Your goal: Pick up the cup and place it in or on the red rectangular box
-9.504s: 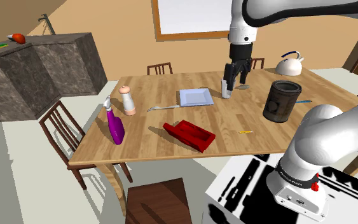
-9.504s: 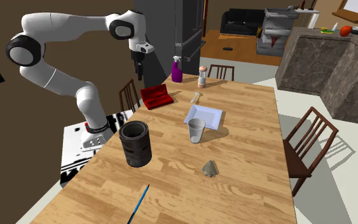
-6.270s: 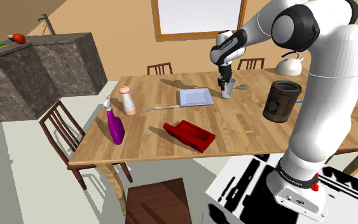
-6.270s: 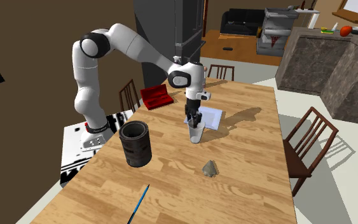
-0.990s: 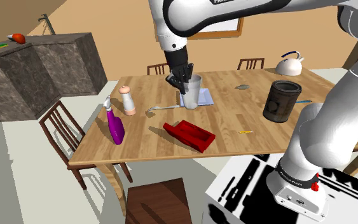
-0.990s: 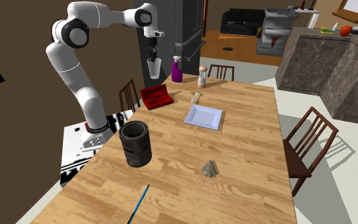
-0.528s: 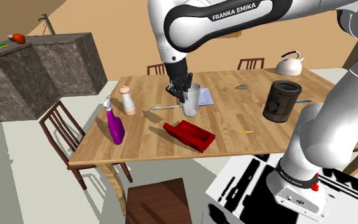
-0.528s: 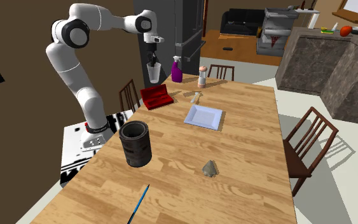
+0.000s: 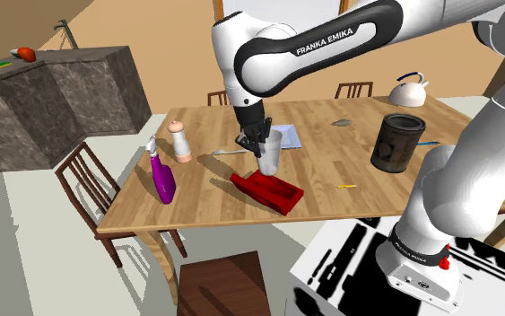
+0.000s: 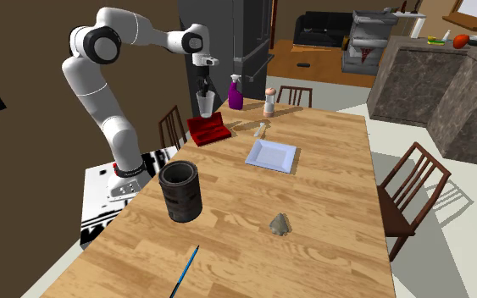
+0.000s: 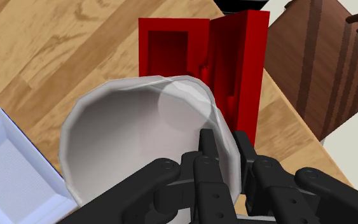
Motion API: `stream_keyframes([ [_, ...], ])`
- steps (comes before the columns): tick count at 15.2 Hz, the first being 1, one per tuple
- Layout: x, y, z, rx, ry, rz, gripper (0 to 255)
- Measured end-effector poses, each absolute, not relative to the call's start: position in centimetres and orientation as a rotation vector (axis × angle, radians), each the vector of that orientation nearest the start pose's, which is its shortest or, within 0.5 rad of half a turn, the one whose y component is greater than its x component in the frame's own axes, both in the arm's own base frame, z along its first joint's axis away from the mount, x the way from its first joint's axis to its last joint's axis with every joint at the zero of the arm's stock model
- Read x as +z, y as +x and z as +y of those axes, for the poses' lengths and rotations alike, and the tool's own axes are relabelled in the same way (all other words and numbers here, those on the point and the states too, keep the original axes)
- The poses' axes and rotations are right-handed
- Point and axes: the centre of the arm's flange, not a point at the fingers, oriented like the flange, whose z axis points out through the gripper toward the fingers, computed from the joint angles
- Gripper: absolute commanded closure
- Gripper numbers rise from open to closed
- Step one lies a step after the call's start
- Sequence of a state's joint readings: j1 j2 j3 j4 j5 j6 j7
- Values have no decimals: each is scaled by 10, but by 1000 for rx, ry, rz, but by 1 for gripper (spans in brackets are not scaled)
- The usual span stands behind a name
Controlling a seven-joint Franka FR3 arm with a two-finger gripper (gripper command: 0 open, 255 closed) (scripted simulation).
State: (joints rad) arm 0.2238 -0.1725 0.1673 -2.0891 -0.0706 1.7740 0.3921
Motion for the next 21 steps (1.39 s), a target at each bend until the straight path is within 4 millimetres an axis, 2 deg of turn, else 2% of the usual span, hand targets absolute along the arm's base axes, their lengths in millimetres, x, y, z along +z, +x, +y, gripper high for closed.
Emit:
stream_keyframes([
  [5, 463, 453, 182, 161, -3282, -23, 255],
  [11, 460, 454, 183, 160, -3282, -23, 255],
  [12, 460, 454, 183, 160, -3282, -23, 0],
  [18, 460, 454, 183, 159, -3282, -23, 0],
  [19, 465, 454, 183, 159, -3282, -23, 0],
  [21, 488, 456, 187, 157, -3281, -23, 0],
])
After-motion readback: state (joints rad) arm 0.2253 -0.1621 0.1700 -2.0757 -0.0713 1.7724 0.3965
